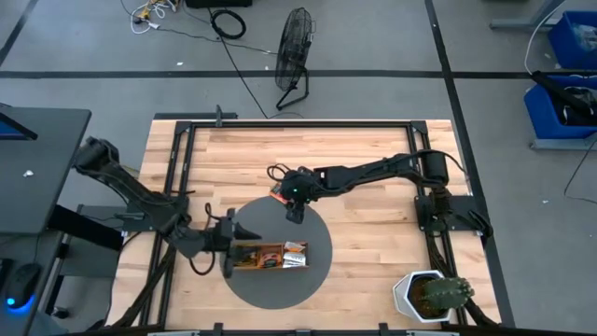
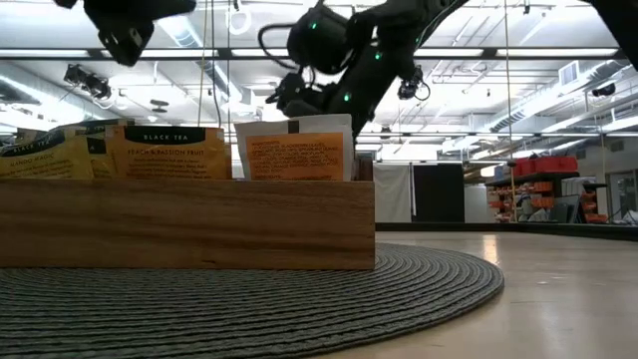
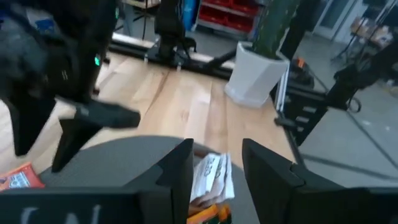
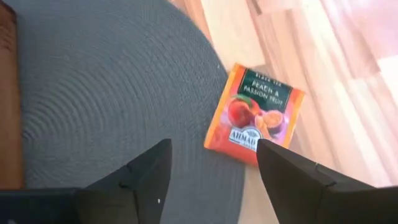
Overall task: Pick & Place Tea
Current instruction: Put the orange tea bag into the middle section of the wooden organizer
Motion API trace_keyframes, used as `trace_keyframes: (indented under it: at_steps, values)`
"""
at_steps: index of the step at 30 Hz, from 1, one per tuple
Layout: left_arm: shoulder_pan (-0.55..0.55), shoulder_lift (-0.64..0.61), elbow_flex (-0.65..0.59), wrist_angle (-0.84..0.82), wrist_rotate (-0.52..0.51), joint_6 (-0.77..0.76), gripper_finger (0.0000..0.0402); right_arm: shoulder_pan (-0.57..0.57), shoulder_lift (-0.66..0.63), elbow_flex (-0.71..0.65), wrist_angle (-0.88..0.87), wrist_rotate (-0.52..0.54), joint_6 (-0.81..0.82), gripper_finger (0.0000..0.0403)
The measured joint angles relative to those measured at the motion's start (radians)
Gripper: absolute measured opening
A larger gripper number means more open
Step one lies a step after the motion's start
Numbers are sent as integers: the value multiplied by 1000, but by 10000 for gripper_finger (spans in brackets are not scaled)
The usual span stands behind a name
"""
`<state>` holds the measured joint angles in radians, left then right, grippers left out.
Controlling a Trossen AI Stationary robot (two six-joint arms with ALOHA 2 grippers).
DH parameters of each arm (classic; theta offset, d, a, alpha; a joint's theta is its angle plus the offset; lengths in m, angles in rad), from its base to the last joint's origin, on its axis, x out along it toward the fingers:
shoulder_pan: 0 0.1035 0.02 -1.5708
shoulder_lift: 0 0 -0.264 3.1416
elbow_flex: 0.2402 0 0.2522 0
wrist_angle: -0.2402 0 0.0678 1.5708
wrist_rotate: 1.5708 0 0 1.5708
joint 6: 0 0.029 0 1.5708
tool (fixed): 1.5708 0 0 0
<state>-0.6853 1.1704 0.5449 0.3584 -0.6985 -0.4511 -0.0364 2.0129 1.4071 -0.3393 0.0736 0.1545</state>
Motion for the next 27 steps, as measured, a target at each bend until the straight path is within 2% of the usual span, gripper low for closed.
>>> trace_keyframes:
  at_steps: [10, 15, 27]
  values:
    - [2, -85, 0, 5, -43, 18, 133, -29, 63, 2, 112, 3, -132, 243]
    - [4, -97, 0, 10, -59, 25, 133, -36, 77, 2, 114, 8, -240, 243]
    - [6, -101, 0, 18, -65, 17, 133, -39, 141, 3, 124, -13, -290, 243]
